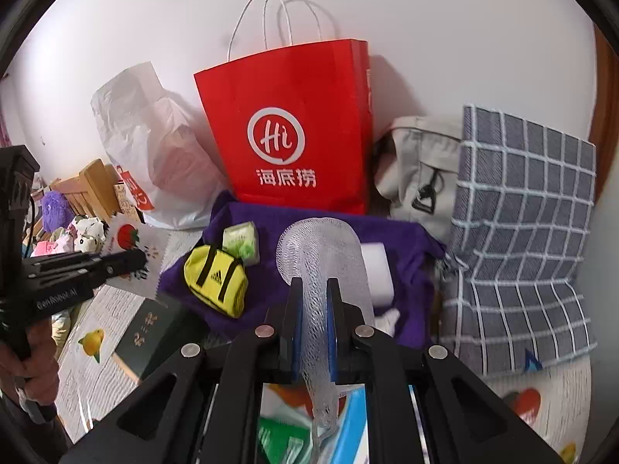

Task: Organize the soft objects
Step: 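Carry the snack packet in the left tool and mesh bag in the right toward the towel, then release the snack packet from the left tool while the right tool releases the mesh bag onto the towel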

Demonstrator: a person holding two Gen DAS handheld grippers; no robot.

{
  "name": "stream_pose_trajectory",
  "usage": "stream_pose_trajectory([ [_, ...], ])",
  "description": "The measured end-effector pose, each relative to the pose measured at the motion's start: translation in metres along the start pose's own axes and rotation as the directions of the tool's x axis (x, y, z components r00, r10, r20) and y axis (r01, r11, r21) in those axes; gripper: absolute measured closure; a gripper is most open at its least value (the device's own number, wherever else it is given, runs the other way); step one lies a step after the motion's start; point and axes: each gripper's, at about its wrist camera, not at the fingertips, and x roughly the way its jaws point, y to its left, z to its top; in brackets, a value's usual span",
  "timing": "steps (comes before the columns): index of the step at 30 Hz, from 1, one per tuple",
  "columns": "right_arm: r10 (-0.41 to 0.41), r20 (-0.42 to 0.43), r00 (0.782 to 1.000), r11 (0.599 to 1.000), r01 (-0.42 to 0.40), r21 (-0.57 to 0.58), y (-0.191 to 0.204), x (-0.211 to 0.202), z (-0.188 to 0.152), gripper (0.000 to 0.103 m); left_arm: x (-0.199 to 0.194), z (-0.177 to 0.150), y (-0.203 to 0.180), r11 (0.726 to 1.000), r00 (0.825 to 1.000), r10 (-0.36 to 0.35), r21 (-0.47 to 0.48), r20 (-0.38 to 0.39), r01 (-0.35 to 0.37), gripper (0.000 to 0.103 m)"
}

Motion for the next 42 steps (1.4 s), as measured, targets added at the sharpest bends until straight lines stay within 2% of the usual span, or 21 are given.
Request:
stream_pose_trajectory([
  [7, 0.017, -0.009, 1.0, 1.0, -0.017, -0.017, -0.001, 0.029, 0.017, 0.092, 0.026, 0.019, 0.006, 1.0, 1.0, 0.018, -0.016, -0.017, -0.019, 0.097],
  [13, 0.043, -0.103, 0.994, 0.999, -0.043, 0.009, -0.014, 0.065, 0.006, 0.092, 0.055, 0.028, 0.016, 0.999, 0.999, 0.0, -0.054, -0.052, -0.003, 0.097],
  [15, 0.041, -0.122, 0.992, 0.999, -0.04, 0.007, -0.016, 0.07, 0.004, 0.092, 0.063, 0.033, 0.016, 0.998, 0.998, 0.005, -0.06, -0.059, -0.008, 0.097],
  [19, 0.049, -0.153, 0.987, 0.999, -0.05, 0.001, -0.017, 0.077, 0.002, 0.092, 0.076, 0.04, 0.011, 0.997, 0.998, -0.028, -0.075, -0.055, 0.024, 0.097],
  [25, 0.032, -0.197, 0.98, 0.999, -0.038, -0.026, -0.014, 0.095, -0.006, 0.092, 0.102, 0.034, 0.016, 0.995, 0.996, -0.02, -0.097, -0.085, 0.011, 0.097],
  [33, 0.025, -0.245, 0.969, 0.999, -0.029, -0.015, -0.015, 0.116, -0.014, 0.091, 0.117, 0.035, 0.03, 0.987, 0.99, -0.095, -0.143, -0.108, 0.079, 0.097],
  [42, -0.018, -0.284, 0.959, 0.999, 0.003, -0.051, -0.008, 0.137, -0.021, 0.091, 0.135, 0.029, 0.035, 0.988, 0.985, -0.07, -0.151, -0.159, 0.046, 0.095],
])
